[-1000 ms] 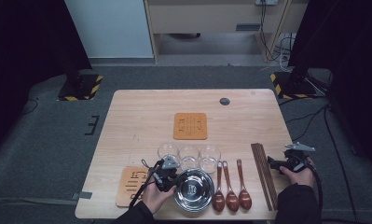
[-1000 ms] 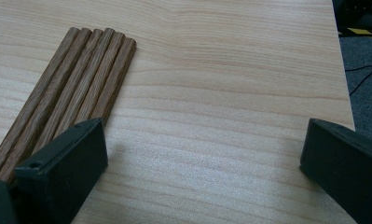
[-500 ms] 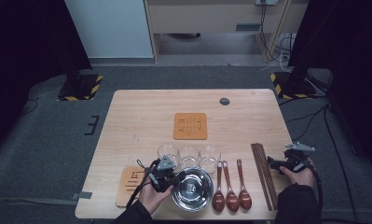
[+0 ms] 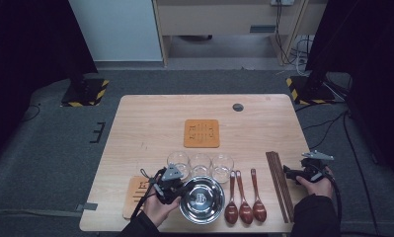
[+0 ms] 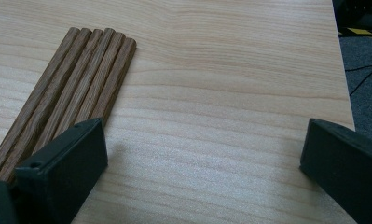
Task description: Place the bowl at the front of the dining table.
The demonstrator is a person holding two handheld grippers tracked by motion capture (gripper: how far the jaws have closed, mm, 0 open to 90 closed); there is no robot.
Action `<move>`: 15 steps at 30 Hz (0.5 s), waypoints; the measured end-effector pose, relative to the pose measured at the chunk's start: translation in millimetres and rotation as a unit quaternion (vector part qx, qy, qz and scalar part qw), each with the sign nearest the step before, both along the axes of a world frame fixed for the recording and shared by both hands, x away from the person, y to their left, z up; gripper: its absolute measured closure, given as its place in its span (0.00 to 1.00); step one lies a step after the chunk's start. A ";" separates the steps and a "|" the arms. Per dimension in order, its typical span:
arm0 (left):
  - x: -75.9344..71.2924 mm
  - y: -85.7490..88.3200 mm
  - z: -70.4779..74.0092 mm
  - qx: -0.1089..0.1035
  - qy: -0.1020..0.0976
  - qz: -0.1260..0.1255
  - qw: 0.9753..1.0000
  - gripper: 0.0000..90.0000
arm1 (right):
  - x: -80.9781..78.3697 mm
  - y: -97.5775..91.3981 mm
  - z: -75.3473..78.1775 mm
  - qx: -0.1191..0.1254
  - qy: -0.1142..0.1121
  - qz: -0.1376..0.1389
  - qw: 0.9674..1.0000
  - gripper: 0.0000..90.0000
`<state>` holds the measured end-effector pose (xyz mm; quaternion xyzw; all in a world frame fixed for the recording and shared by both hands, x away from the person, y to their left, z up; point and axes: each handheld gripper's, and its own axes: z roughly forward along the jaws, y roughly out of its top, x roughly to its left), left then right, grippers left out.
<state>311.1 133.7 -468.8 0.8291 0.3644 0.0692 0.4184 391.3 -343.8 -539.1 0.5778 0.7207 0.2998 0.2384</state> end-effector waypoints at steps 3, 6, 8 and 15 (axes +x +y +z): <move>-0.4 1.1 2.3 -0.002 -0.004 0.001 1.000 0.95 | 0.0 0.0 0.0 0.000 0.000 0.000 1.000 0.01; -0.8 1.8 4.3 -0.004 -0.006 0.002 1.000 0.95 | 0.0 0.0 0.0 0.000 0.000 0.000 1.000 0.01; -1.2 2.2 5.7 -0.005 -0.010 0.001 1.000 0.95 | 0.0 0.0 0.0 0.000 0.000 0.000 1.000 0.01; -2.1 2.5 10.2 -0.010 -0.017 0.001 1.000 0.95 | 0.0 0.0 0.0 0.000 0.000 0.000 1.000 0.01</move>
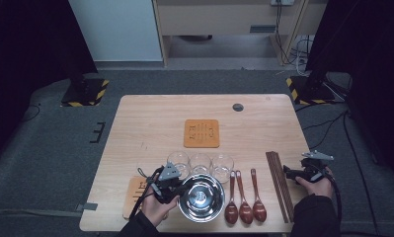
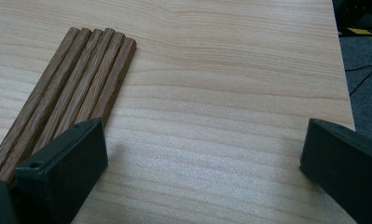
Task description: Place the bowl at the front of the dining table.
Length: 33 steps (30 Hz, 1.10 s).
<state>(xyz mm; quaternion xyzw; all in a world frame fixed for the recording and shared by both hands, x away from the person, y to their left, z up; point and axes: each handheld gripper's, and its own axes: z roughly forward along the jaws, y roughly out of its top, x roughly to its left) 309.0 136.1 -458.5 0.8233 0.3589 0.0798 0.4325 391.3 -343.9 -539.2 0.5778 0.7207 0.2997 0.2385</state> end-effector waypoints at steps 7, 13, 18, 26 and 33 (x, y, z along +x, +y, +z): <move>-0.2 2.8 7.5 -0.008 -0.010 0.002 1.000 0.95 | 0.0 0.0 0.0 0.000 0.000 0.000 1.000 0.01; -0.1 4.6 12.2 -0.012 -0.016 0.004 1.000 0.95 | 0.0 0.0 0.0 0.000 0.000 0.000 1.000 0.01; 0.1 6.2 15.4 -0.017 -0.020 0.006 1.000 0.95 | 0.0 0.0 0.0 0.000 0.000 0.000 1.000 0.01; 2.1 8.4 23.4 -0.025 -0.029 0.011 0.999 0.95 | 0.0 0.0 0.0 0.000 0.000 0.000 1.000 0.01; 3.3 7.1 28.3 -0.027 -0.035 0.011 0.999 0.95 | 0.0 0.0 0.0 0.000 0.000 0.000 1.000 0.01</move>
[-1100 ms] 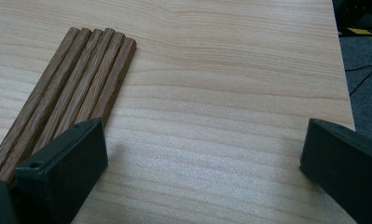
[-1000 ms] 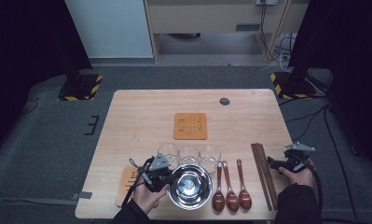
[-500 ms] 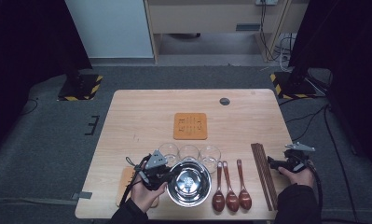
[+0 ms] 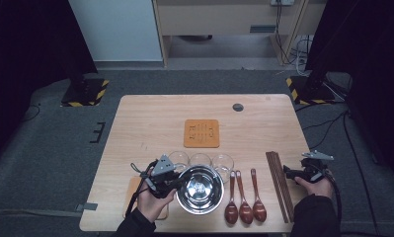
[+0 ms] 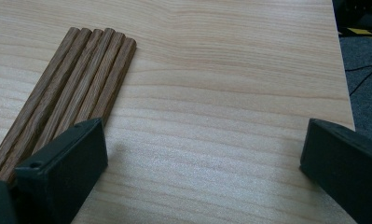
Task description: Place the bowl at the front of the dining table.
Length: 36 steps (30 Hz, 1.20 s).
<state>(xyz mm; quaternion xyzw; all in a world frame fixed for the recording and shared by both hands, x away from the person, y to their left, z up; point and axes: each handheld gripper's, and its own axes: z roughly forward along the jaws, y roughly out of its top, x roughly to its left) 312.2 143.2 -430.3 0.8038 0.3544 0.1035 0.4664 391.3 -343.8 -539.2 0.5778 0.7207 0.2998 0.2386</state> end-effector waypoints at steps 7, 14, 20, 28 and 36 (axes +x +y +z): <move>4.5 -5.2 6.0 -0.001 -0.008 -0.004 1.000 0.95 | 0.0 0.0 0.0 0.000 0.000 0.000 1.000 0.01; 10.5 -9.1 16.1 -0.008 -0.020 -0.004 1.000 0.96 | 0.0 0.0 0.0 0.000 0.000 0.000 1.000 0.01; 15.0 -10.4 23.4 -0.013 -0.027 -0.003 1.000 0.96 | 0.0 0.1 0.1 0.001 0.001 -0.001 1.000 0.01; 22.1 -11.8 33.1 -0.019 -0.039 0.002 0.999 0.96 | 0.0 0.0 0.0 0.000 0.000 0.000 1.000 0.01; 31.6 -13.0 40.6 -0.024 -0.048 0.006 0.999 0.96 | 0.0 0.0 0.0 0.000 0.000 0.000 1.000 0.01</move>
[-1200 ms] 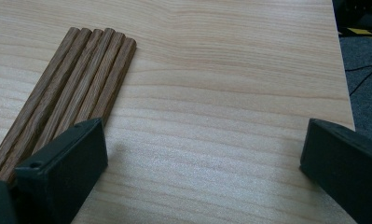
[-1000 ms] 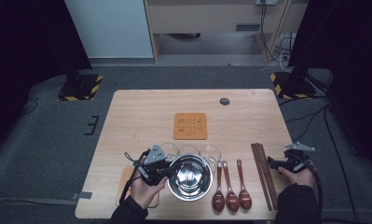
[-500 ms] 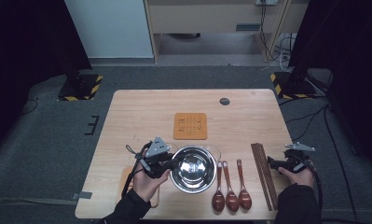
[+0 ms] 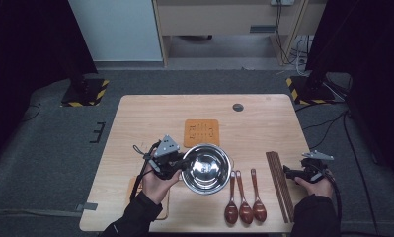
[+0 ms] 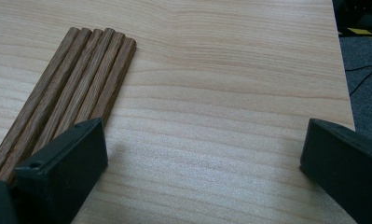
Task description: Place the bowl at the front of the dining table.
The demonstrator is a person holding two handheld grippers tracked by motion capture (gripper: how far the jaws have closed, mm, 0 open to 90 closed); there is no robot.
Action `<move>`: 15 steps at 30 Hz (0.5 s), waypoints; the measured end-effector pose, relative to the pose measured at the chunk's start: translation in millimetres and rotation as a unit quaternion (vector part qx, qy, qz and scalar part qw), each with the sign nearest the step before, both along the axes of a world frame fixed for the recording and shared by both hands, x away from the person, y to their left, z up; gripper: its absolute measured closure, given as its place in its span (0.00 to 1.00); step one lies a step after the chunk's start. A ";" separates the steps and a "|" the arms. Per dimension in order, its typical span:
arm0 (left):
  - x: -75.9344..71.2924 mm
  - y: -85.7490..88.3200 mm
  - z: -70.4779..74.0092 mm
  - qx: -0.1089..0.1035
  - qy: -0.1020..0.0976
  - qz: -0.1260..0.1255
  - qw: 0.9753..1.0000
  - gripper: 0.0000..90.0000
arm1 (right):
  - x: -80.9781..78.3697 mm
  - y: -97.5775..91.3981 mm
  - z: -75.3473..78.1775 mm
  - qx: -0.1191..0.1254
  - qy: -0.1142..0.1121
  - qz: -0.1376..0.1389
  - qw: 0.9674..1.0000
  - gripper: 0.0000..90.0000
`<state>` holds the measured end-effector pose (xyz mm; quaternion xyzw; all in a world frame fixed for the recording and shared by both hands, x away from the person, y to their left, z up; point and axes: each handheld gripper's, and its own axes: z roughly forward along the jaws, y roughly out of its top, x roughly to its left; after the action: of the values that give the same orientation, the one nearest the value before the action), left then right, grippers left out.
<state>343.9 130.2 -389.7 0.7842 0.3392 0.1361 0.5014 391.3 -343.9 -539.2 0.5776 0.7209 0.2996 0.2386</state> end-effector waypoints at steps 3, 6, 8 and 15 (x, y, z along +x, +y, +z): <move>3.5 -0.2 1.9 -0.003 -0.002 0.003 1.000 0.96 | 0.0 0.0 0.0 0.000 0.000 0.000 1.000 0.01; 7.3 -0.1 2.9 -0.006 -0.003 0.005 1.000 0.96 | 0.0 0.0 0.0 0.000 0.000 0.000 1.000 0.01; 9.9 -0.1 3.7 -0.006 -0.004 0.007 1.000 0.96 | 0.0 0.0 0.0 0.000 0.000 0.000 1.000 0.01; 17.3 -0.1 7.2 -0.007 -0.008 0.014 1.000 0.96 | 0.0 0.0 0.0 0.000 0.000 0.000 1.000 0.01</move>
<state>361.1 130.0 -382.5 0.7747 0.3474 0.1470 0.5075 391.3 -343.9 -539.2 0.5775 0.7209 0.2997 0.2386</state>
